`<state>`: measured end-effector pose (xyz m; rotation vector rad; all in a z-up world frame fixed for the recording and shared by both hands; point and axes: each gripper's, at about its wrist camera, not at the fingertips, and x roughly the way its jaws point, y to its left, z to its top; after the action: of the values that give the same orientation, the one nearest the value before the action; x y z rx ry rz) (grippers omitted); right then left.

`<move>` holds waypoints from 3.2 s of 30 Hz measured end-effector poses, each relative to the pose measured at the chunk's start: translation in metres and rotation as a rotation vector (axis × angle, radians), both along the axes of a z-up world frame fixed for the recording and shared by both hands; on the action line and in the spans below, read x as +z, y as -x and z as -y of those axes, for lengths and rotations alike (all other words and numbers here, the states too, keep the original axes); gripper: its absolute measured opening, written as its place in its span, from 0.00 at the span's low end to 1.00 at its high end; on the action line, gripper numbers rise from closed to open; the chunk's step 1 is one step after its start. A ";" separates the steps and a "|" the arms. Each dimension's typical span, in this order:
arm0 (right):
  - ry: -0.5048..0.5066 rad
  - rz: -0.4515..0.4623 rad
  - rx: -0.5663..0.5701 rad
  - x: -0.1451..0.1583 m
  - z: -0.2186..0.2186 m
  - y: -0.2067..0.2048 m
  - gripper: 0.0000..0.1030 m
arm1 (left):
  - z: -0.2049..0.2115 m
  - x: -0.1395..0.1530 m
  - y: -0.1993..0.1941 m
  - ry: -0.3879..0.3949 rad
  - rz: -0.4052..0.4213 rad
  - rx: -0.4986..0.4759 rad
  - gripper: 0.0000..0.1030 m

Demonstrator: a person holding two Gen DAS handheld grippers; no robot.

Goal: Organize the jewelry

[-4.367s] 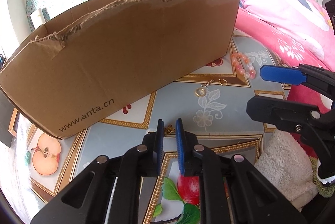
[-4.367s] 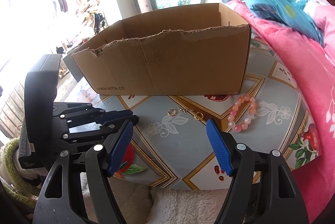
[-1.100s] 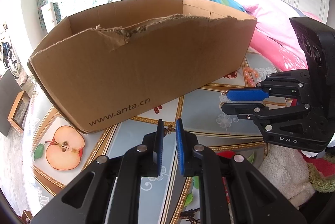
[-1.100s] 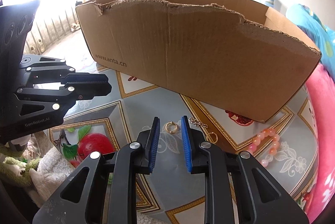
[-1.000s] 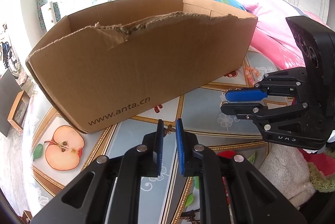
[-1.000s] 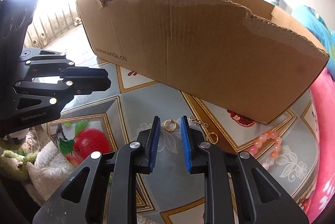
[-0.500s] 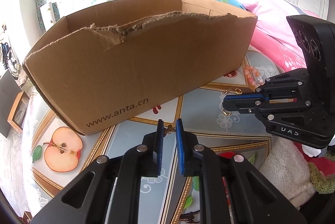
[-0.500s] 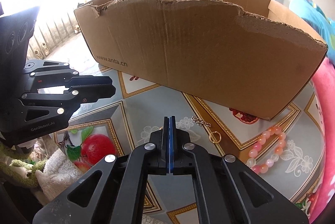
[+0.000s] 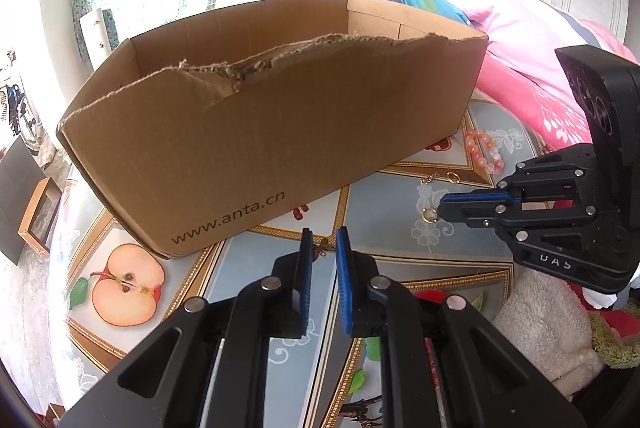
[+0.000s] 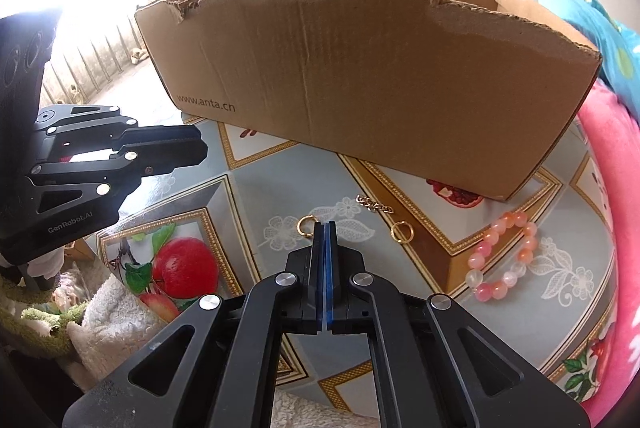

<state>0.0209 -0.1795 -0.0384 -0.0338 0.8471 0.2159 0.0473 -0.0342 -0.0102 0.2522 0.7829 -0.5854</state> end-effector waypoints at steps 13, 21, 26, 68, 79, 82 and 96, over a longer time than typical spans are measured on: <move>0.033 0.043 0.076 0.008 -0.013 -0.003 0.22 | 0.000 -0.002 -0.002 0.000 -0.006 0.004 0.11; 0.036 0.024 0.177 0.003 -0.014 -0.018 0.09 | 0.001 -0.005 -0.004 -0.003 -0.014 0.008 0.11; -0.009 0.021 0.161 0.002 -0.005 -0.022 0.09 | 0.001 -0.005 -0.004 -0.004 -0.015 0.009 0.11; -0.071 0.052 0.202 0.001 0.028 -0.010 0.09 | 0.006 0.022 0.022 -0.033 0.050 -0.006 0.11; -0.146 0.261 0.167 0.092 0.062 0.028 0.09 | 0.000 0.097 0.032 0.099 0.151 -0.075 0.11; -0.157 0.327 0.168 0.132 0.076 0.019 0.09 | 0.002 0.129 0.015 0.111 0.188 -0.120 0.11; -0.153 -0.196 0.172 0.111 0.083 -0.143 0.10 | 0.043 0.079 -0.174 -0.124 -0.317 -0.143 0.11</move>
<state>0.1636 -0.2623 0.0728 0.0589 1.0218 0.4506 0.2211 -0.0770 0.0691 0.3359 1.1161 -0.7225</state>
